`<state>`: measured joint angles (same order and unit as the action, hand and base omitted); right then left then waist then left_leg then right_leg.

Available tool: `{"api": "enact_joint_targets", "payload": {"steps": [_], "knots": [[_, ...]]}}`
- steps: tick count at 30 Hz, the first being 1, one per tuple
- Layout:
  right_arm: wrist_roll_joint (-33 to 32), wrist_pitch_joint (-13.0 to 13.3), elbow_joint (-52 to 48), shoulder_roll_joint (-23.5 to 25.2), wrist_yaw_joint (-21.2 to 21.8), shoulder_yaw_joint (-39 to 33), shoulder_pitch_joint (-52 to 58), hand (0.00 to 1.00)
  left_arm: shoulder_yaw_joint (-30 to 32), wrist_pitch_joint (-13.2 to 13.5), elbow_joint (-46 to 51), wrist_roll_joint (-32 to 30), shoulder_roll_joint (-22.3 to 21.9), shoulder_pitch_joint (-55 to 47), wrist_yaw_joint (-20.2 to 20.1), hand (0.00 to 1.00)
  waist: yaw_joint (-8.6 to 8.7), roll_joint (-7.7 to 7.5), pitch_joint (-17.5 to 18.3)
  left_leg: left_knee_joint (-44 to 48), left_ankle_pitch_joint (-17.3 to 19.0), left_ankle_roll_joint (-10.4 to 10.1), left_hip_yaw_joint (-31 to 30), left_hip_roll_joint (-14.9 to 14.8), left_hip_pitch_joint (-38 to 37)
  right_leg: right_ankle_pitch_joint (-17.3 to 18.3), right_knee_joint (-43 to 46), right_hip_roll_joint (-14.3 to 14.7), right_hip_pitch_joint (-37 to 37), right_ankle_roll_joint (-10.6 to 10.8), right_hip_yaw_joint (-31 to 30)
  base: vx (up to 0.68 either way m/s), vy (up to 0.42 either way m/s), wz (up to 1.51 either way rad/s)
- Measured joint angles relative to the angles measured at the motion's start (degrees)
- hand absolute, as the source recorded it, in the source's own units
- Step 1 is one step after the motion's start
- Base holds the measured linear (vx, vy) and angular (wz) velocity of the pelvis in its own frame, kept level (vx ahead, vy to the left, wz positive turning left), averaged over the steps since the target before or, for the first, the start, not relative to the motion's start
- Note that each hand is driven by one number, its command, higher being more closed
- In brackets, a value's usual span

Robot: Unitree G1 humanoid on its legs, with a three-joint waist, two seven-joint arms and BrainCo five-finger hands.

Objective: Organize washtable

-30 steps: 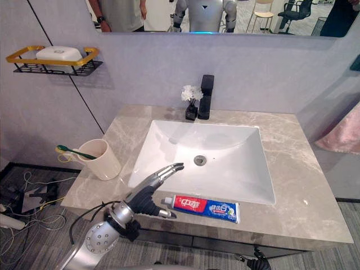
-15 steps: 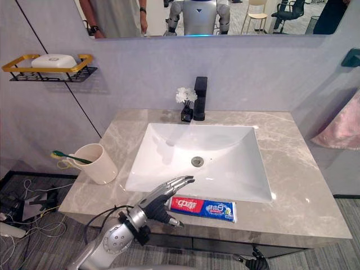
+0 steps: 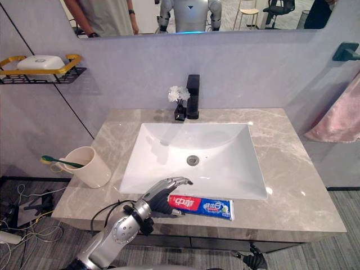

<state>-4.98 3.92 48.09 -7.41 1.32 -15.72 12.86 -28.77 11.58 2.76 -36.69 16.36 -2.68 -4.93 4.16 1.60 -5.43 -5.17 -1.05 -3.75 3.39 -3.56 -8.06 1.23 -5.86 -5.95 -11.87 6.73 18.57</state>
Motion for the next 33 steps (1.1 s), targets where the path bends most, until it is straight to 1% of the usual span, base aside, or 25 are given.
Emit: {"api": "enact_joint_targets", "payload": {"steps": [3,10,13,17,18,20,21,23,25,26,27,28,31,33], "knots": [[0.0,0.0,-0.1,0.0,0.0,0.0,-0.1,0.0,0.9,-0.1,-0.2,0.1,-0.4,0.2,0.1,1.0,0.19,0.22,-0.2,0.0,0.2,-0.2,0.2,-0.2,0.0,0.0,0.0,0.2,0.1,0.0,-0.1,0.0,-0.006,-0.03],[-0.2,0.0,-0.1,0.1,-0.1,-0.1,-0.3,0.0,2.9,0.0,-0.1,1.0,-0.5,-0.3,0.9,1.0,0.09,0.13,-1.0,0.0,0.4,-0.4,1.2,-0.4,-0.3,0.0,0.1,0.3,0.3,0.0,-1.2,-0.01,0.001,-0.07],[-1.6,0.0,-0.2,0.2,-0.4,-0.4,-0.5,0.0,4.2,-0.1,-0.1,1.2,-0.6,-1.1,1.4,1.0,0.39,0.15,-1.0,0.1,0.6,-0.5,1.8,-0.5,-0.6,0.0,0.0,0.3,0.3,-0.1,-1.7,-0.03,0.008,-0.1],[-4.5,0.0,-1.5,1.0,-2.2,-4.4,-0.5,0.0,5.6,-1.5,0.0,1.3,-1.0,-1.4,2.5,1.0,0.57,0.25,-1.0,0.1,0.7,-0.5,2.5,-0.6,-0.6,-0.2,0.0,0.5,0.6,-0.3,-2.4,-0.02,0.001,-0.11],[-5.6,0.2,-2.8,1.3,-2.6,-6.0,-0.6,0.0,6.9,-1.8,0.0,1.3,-1.4,-1.7,2.6,1.0,0.58,0.33,-0.9,0.1,0.7,-0.6,3.3,-0.9,-0.6,-0.4,0.0,0.7,1.1,-0.5,-3.2,-0.02,0.001,-0.21],[-6.2,0.2,-3.8,1.5,-2.9,-7.2,-0.5,0.0,7.7,-2.4,0.0,1.3,-1.6,-1.7,2.8,1.0,0.75,0.34,-0.9,0.1,0.8,-0.7,3.5,-1.1,-0.6,-0.4,0.0,0.9,1.2,-0.6,-3.5,-0.02,-0.009,-0.13],[-6.9,0.2,-4.4,1.5,-3.5,-8.2,-0.5,0.0,8.2,-2.5,0.0,1.3,-1.6,-1.7,2.8,1.0,1.26,0.33,-0.9,0.1,0.8,-0.7,3.7,-1.3,-0.6,-0.4,0.0,1.1,1.3,-0.6,-3.7,-0.02,-0.019,-0.12],[-7.7,0.3,-5.1,1.8,-4.4,-11.3,-0.7,0.0,8.7,-2.6,0.0,1.4,-1.6,-1.7,3.0,1.0,1.23,0.33,-0.9,0.2,0.9,-0.9,4.4,-1.6,-0.6,-0.5,0.0,1.4,1.6,-0.7,-4.4,-0.01,-0.012,-0.17],[-8.1,0.3,-9.2,2.8,-5.7,-15.4,0.1,0.0,9.2,-3.0,0.3,2.4,-2.8,-1.6,3.9,1.0,1.33,0.42,-0.8,0.2,1.1,-1.0,5.2,-1.9,-0.3,-0.6,0.0,1.6,2.4,-0.8,-5.3,-0.01,-0.009,-0.2],[-8.0,0.3,-10.4,3.0,-6.3,-16.2,0.4,0.0,9.3,-3.2,0.4,2.4,-3.2,-1.5,4.0,1.0,1.36,0.4,-0.8,0.3,1.1,-1.1,5.4,-2.0,-0.2,-0.6,0.0,1.7,2.6,-0.8,-5.4,0.0,-0.02,-0.26],[-8.0,0.3,-16.6,4.3,-8.3,-20.5,1.3,0.0,10.1,-3.8,1.3,2.5,-5.0,-0.9,4.3,1.0,1.39,0.37,-0.9,0.6,1.2,-1.2,6.1,-2.3,0.1,-0.7,0.2,2.0,3.2,-1.0,-6.2,0.01,-0.02,-0.22],[-7.9,0.3,-20.3,5.2,-9.9,-22.8,1.6,0.0,11.4,-3.9,2.4,2.7,-6.2,-0.6,4.5,1.0,1.64,0.25,-0.9,1.6,1.9,-1.3,6.3,-2.5,0.4,-0.8,0.2,2.2,3.1,-1.1,-6.5,0.01,-0.019,-0.23],[-7.7,0.6,-25.6,6.0,-11.8,-25.2,2.1,0.0,13.1,-3.9,4.2,4.0,-8.1,-0.1,5.7,1.0,1.64,0.36,-0.8,2.5,2.4,-1.1,7.2,-2.6,0.3,-0.8,0.2,2.3,3.1,-1.1,-7.4,-0.01,-0.004,-0.16],[-7.6,0.5,-29.5,6.7,-12.7,-25.4,2.3,0.0,13.7,-3.9,5.0,4.8,-8.5,0.5,6.5,1.0,1.63,0.4,-0.8,3.2,2.9,-1.2,7.9,-2.8,0.3,-0.9,0.2,2.5,3.0,-1.3,-8.0,-0.03,-0.003,-0.17]]}}
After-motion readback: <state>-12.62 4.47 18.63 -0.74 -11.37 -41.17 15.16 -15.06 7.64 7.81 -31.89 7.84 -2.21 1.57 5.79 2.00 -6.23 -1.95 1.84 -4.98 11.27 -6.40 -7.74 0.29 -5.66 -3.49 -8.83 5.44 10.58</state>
